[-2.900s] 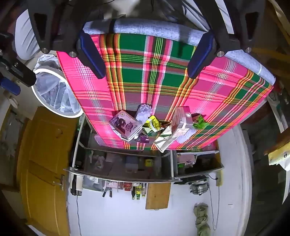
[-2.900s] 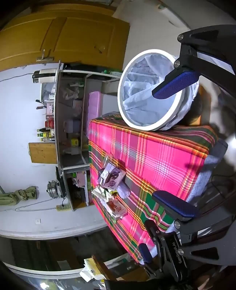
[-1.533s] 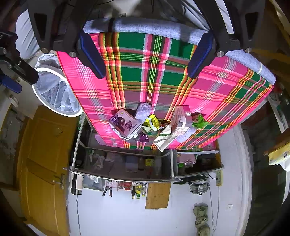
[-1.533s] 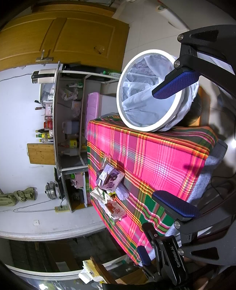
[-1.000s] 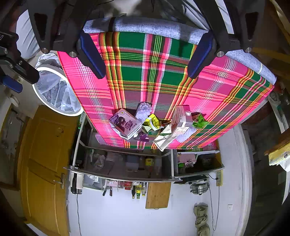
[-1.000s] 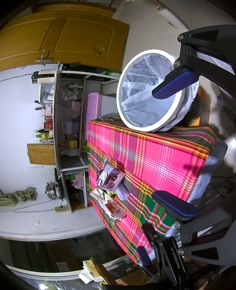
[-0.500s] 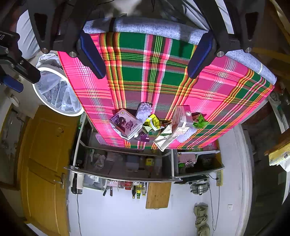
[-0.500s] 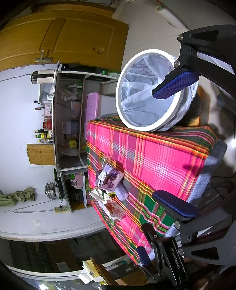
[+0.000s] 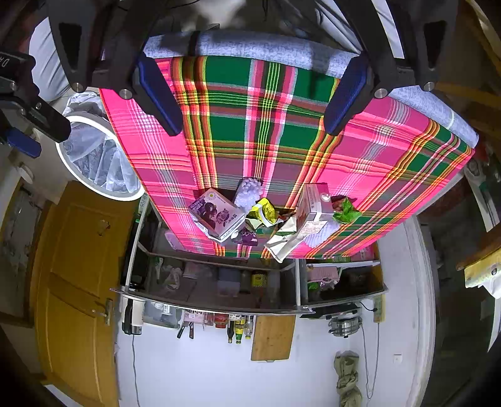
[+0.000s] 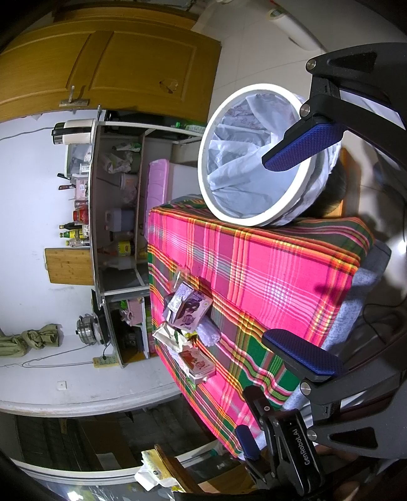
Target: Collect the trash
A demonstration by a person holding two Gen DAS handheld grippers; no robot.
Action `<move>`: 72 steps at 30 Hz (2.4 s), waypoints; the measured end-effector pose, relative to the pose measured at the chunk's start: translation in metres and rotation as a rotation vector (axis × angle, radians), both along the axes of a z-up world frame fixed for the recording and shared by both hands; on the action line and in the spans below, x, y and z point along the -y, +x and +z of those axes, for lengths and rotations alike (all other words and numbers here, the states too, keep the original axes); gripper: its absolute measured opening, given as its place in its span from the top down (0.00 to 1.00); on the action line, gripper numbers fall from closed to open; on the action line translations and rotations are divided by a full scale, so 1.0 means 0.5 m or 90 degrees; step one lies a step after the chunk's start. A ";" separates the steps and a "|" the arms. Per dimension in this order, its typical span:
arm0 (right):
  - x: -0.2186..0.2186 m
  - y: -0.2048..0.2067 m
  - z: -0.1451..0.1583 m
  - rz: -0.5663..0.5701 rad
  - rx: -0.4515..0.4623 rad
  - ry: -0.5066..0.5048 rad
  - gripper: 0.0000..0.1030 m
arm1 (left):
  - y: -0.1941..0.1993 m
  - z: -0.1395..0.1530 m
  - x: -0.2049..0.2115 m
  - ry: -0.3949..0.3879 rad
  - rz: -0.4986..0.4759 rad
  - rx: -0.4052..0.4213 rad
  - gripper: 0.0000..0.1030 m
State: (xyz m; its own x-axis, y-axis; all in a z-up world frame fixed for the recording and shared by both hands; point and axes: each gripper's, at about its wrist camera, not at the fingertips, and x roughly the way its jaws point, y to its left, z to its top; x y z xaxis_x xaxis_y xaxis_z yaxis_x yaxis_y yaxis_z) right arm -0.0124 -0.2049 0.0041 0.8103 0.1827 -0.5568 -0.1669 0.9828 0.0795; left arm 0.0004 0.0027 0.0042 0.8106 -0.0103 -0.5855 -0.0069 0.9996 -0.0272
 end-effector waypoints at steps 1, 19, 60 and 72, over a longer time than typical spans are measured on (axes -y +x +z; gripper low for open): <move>-0.001 0.000 -0.001 0.000 -0.001 0.000 0.02 | -0.001 0.001 0.002 0.000 0.000 0.000 0.11; -0.038 0.076 -0.023 0.041 -0.032 0.003 0.03 | 0.051 -0.027 -0.026 -0.011 0.010 -0.014 0.11; -0.209 0.426 -0.052 0.325 -0.110 -0.093 0.55 | 0.335 -0.059 -0.176 -0.030 0.013 -0.074 0.56; -0.182 0.376 -0.032 0.298 -0.098 -0.037 0.58 | 0.289 -0.044 -0.172 -0.048 0.009 -0.053 0.63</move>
